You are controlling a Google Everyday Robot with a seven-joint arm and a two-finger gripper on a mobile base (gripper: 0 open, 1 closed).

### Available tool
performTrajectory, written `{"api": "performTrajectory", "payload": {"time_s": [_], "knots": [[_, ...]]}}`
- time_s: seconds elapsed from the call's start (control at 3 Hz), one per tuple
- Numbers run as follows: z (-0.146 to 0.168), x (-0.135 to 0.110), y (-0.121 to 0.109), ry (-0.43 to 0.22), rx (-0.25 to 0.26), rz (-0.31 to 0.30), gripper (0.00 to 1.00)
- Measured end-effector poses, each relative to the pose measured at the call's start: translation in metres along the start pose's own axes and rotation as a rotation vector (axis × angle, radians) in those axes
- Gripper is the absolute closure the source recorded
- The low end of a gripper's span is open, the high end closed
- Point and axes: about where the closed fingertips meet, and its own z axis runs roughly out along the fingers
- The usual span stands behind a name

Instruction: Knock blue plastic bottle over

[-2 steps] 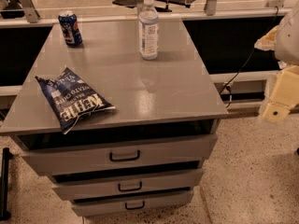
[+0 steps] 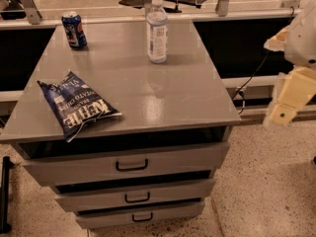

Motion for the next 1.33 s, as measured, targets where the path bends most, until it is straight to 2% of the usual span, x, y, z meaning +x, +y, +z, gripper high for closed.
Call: {"api": "performTrajectory", "payload": {"time_s": [0.33, 0.67, 1.0, 1.33], "knots": [[0.027, -0.022, -0.038, -0.156, 0.026, -0.009, 0.00], [0.049, -0.059, -0.082, -0.329, 0.051, -0.033, 0.00], [0.060, -0.099, -0.122, -0.472, 0.075, -0.041, 0.00], [0.062, -0.106, -0.131, -0.502, 0.081, -0.040, 0.00]]}}
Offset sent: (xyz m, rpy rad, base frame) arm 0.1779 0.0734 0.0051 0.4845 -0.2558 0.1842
